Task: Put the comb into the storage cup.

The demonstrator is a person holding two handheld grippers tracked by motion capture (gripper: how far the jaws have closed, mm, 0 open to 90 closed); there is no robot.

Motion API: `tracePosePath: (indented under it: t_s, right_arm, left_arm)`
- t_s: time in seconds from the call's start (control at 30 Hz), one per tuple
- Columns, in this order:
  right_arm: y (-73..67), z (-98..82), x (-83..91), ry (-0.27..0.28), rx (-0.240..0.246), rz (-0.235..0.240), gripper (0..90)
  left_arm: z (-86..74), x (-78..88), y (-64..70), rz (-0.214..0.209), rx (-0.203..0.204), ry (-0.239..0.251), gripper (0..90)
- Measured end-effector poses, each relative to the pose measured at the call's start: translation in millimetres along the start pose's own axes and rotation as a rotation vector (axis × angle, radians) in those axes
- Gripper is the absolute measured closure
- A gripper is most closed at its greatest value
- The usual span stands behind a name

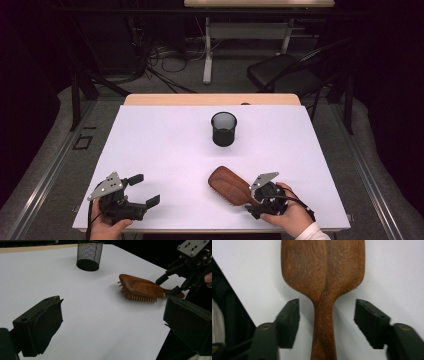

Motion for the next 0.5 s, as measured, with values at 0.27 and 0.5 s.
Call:
tracePosePath:
  t_s: [0.27,0.5]
  right_arm:
    - [0.6,-2.9,0.5,-0.021,-0.001,-0.002,41.8]
    - [-1.2,-7.1,-6.3,-0.061,-0.012,0.012,49.2]
  left_arm:
    - [0.0,0.0,0.0,0.000,0.002,0.000,2.1]
    - [0.0,-0.7,0.1,-0.008,0.001,-0.001,2.1]
Point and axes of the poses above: each handheld gripper's, and its own axes: x roughly backward along the jaws, z roughly out of its top, y roughly to its right, the point moved 2 cm from there along -x, roughly forward along the jaws, and after that the axes turned 10 degrees about -y, right-handed, at the moved point
